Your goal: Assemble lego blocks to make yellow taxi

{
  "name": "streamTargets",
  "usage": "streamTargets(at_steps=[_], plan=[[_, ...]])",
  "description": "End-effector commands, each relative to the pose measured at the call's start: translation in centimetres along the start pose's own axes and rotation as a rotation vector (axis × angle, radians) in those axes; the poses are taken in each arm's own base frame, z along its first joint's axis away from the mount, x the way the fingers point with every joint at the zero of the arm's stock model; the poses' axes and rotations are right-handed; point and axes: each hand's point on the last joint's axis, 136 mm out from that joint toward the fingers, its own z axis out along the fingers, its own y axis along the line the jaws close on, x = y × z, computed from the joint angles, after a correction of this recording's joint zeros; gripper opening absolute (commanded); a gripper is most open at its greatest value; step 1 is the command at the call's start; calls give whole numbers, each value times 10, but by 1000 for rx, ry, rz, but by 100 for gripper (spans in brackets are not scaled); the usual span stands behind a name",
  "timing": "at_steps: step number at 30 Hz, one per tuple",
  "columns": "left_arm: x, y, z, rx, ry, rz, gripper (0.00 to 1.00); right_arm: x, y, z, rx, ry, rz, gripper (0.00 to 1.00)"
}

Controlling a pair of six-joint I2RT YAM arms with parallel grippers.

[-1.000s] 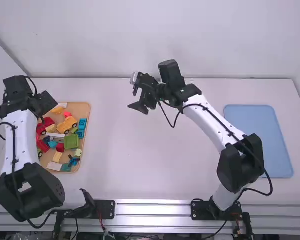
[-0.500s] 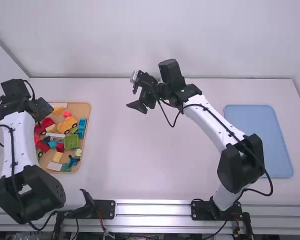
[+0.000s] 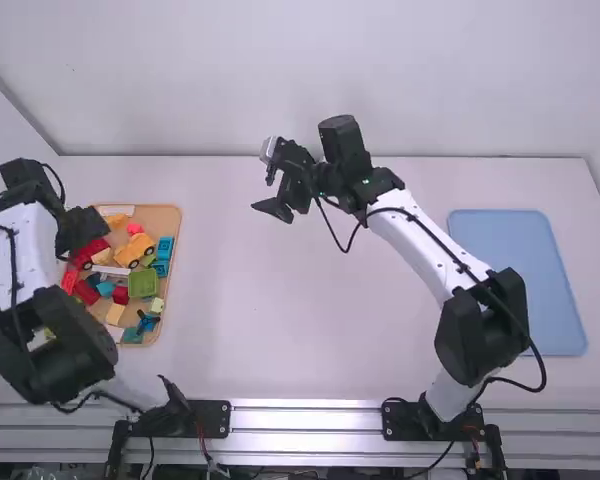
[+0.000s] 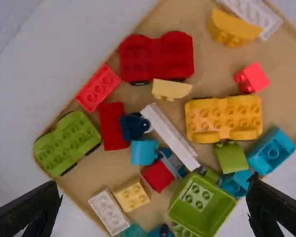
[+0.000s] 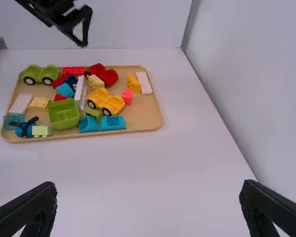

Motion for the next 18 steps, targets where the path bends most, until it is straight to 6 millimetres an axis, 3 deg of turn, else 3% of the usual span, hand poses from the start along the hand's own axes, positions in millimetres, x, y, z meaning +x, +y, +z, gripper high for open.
streamTargets(at_steps=[1,8,18], plan=[[-14,-9,6,46,18,92,99,-16,8,-8,-1,-25,-56,99],[-28,-37,37,133,136,334,99,-12,3,0,65,28,-78,98],[-21,-49,90,139,274,347,100,-12,-1,5,122,59,-96,99]])
